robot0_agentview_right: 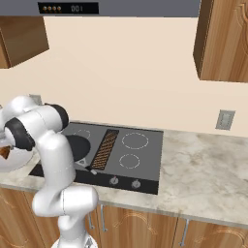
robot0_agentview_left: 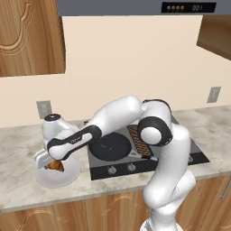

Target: Pick the croissant and place it on the pan. Then turn on the stove to warm the croissant.

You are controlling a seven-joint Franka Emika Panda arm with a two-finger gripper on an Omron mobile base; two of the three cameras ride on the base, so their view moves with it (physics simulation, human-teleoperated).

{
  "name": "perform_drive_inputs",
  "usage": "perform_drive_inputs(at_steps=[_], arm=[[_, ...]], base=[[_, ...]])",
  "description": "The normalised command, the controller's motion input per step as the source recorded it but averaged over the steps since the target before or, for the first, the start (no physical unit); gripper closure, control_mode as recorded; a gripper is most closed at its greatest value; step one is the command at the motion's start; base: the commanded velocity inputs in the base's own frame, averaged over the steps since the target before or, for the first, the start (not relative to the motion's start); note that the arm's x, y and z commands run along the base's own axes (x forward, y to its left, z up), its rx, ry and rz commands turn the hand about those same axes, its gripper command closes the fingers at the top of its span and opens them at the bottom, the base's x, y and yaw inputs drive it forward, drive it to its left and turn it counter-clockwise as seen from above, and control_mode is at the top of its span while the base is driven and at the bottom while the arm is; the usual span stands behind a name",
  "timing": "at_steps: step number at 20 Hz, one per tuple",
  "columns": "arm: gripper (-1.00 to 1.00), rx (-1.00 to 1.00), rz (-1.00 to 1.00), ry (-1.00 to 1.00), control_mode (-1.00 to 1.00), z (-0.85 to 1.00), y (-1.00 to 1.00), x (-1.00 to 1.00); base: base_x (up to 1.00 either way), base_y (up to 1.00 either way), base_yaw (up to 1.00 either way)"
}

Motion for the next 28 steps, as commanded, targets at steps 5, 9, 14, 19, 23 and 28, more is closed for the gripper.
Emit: perform_drive_inputs(at_steps=[5,9,14,19,23,28], arm=[[1.00,0.00,0.00,-0.11,-1.00,0.33,-0.17,-0.13],[1.00,-0.02,0.00,-0.18,-1.00,0.47,-0.36,-0.26],[1.00,0.00,0.00,-0.15,-1.00,0.46,-0.71,-0.22],[1.00,0.00,0.00,-0.08,-1.00,0.52,-0.84,-0.07],[1.00,0.01,0.00,-0.01,-1.00,0.34,-0.97,0.00],[1.00,0.01,-0.01,-0.01,-1.00,0.12,-0.63,-0.04]], base=[[0.00,0.00,0.00],[0.00,0.00,0.00],[0.00,0.00,0.00],[0.00,0.00,0.00],[0.00,0.00,0.00],[0.00,0.00,0.00]])
